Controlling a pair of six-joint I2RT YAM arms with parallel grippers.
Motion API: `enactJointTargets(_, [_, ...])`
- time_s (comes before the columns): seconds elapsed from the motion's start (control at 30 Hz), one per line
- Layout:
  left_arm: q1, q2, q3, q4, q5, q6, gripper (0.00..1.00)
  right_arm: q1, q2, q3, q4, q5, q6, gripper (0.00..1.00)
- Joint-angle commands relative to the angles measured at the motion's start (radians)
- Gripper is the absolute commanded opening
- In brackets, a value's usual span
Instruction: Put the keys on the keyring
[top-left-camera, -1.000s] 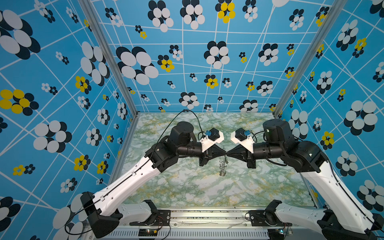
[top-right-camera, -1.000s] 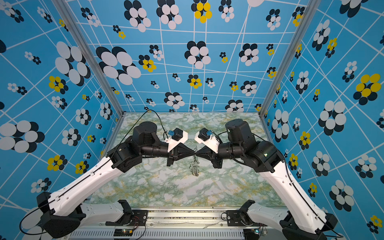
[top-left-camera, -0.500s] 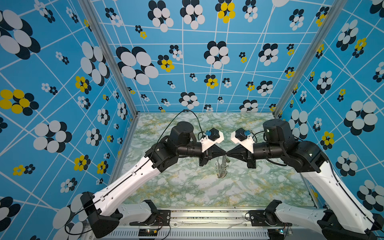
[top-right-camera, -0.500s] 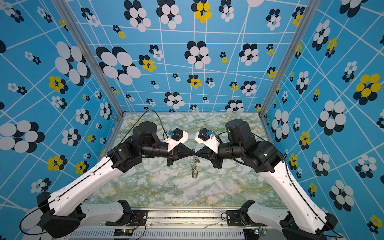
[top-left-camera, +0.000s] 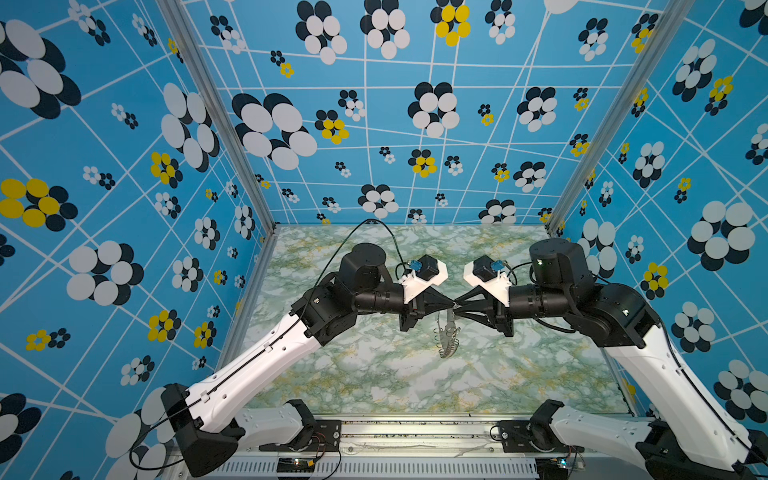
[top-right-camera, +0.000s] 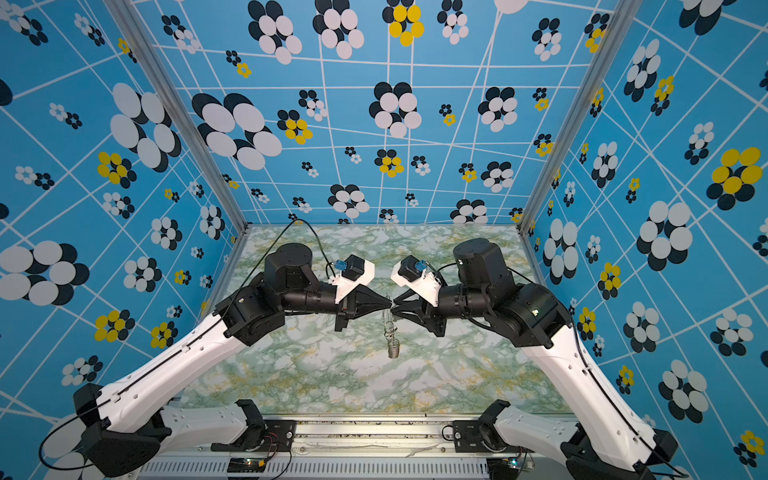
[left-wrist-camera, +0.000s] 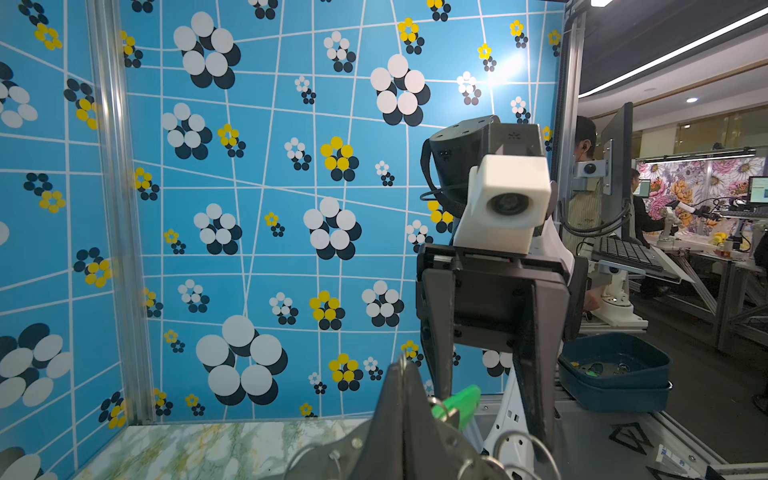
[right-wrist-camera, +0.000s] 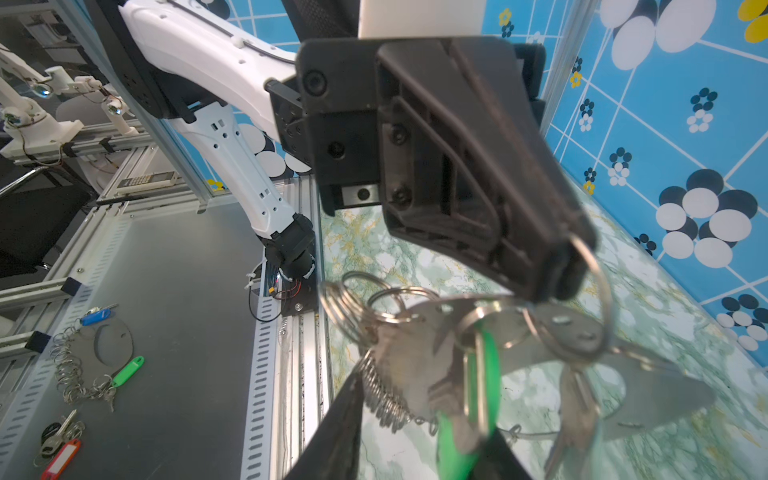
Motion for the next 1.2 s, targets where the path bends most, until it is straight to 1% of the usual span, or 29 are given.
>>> enactJointTargets(0.0, [-0.009, 0.004, 0.022, 0.054, 0.027, -0.007, 0.0, 0.008, -0.011, 0.025, 0.033, -0.011, -0.007, 0.0])
enactJointTargets(0.03, [-0.009, -0.004, 0.015, 0.071, 0.024, -0.01, 0.0, 0.008, -0.015, 0.023, 0.033, 0.001, -0.006, 0.04])
enactJointTargets(0.07, [-0.007, -0.013, 0.004, 0.092, 0.022, -0.012, 0.0, 0.008, -0.022, 0.021, 0.033, 0.014, -0.005, 0.11])
enactJointTargets(0.17, [0.001, -0.037, -0.034, 0.16, 0.021, -0.029, 0.0, 0.006, -0.038, 0.015, 0.03, 0.036, -0.001, 0.27])
enactJointTargets(0.2, [0.004, -0.044, -0.046, 0.185, 0.025, -0.038, 0.0, 0.006, -0.043, 0.014, 0.03, 0.038, 0.002, 0.31])
enactJointTargets(0.33, [0.02, -0.06, -0.081, 0.279, 0.046, -0.08, 0.0, 0.006, -0.053, 0.004, 0.034, 0.03, 0.015, 0.38])
enactJointTargets(0.57, [0.032, -0.066, -0.099, 0.371, 0.072, -0.127, 0.0, 0.006, -0.058, -0.014, 0.04, 0.035, 0.016, 0.4])
enactJointTargets(0.67, [0.034, -0.067, -0.099, 0.392, 0.072, -0.139, 0.0, 0.006, -0.062, -0.022, 0.051, 0.032, 0.02, 0.4])
enactJointTargets(0.77, [0.033, -0.066, -0.102, 0.423, 0.072, -0.154, 0.0, 0.006, -0.064, -0.027, 0.064, 0.029, 0.024, 0.37])
enactJointTargets(0.83, [0.034, -0.065, -0.106, 0.445, 0.071, -0.163, 0.0, 0.006, -0.066, -0.029, 0.068, 0.031, 0.024, 0.31])
enactJointTargets(1.0, [0.035, -0.064, -0.124, 0.523, 0.052, -0.199, 0.0, 0.006, -0.077, -0.034, 0.08, 0.028, 0.029, 0.08])
enactJointTargets(1.1, [0.034, -0.06, -0.142, 0.592, 0.031, -0.23, 0.0, 0.006, -0.083, -0.039, 0.094, 0.011, 0.037, 0.0])
enactJointTargets(1.17, [0.035, -0.055, -0.155, 0.644, 0.019, -0.254, 0.0, 0.006, -0.086, -0.046, 0.11, -0.009, 0.046, 0.0])
